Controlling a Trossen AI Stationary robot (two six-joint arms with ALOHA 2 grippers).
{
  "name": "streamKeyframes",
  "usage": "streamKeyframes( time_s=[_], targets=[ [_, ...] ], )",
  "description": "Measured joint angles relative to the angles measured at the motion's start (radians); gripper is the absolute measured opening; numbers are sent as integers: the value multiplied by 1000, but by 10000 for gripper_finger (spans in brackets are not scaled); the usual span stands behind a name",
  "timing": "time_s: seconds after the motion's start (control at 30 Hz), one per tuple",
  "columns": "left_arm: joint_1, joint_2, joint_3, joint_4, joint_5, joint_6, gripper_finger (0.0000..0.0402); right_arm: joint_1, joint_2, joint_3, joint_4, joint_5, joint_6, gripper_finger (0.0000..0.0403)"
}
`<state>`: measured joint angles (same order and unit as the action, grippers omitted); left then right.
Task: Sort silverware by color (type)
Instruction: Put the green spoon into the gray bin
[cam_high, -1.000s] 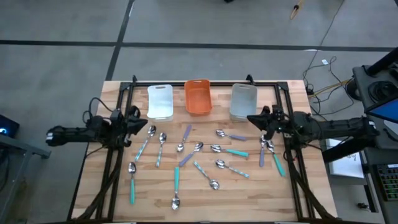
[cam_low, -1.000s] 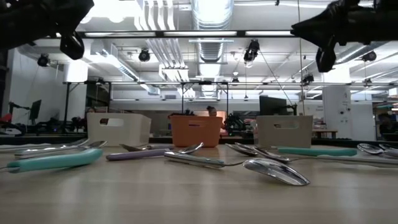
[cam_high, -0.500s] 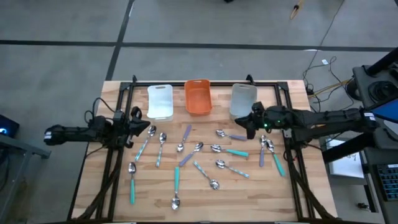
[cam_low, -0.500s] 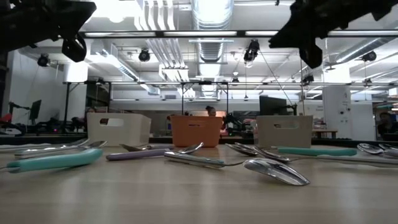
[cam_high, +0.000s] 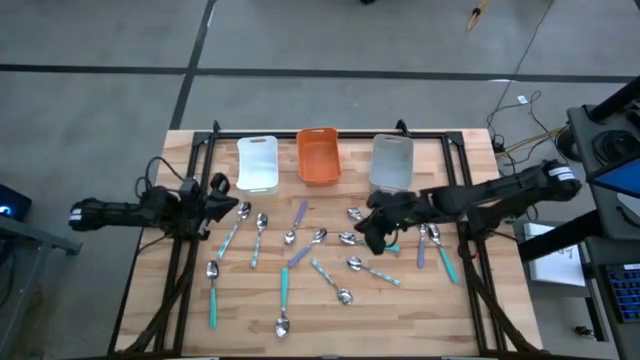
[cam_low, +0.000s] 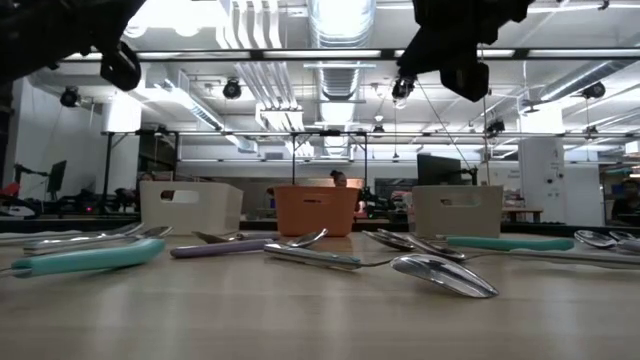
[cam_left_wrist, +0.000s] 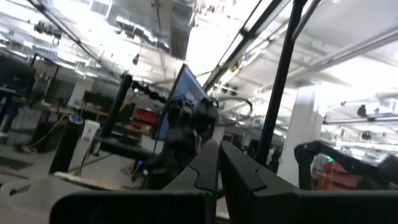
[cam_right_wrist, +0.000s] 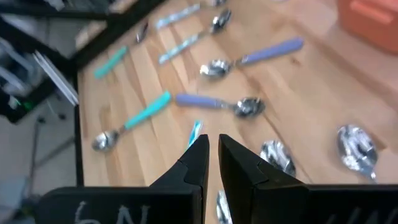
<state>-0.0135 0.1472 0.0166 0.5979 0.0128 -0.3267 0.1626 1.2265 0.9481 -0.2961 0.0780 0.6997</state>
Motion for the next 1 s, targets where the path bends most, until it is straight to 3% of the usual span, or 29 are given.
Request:
streamKeyframes(
  time_s=[0.37,0.53,0.8,1.0],
  targets=[
    [0,-5,0,15,-2,-41,0,90,258,234,-338,0,-74,28],
    [2,-7,0,162,-54,23,0,107,354,313,-451,0,-92,28],
    [2,-9,0,309,-75,278,0,105,475,398,-500,0,-199,28],
    [1,16,0,315,-33,245,0,105,518,443,-500,-1,-228,28]
  ],
)
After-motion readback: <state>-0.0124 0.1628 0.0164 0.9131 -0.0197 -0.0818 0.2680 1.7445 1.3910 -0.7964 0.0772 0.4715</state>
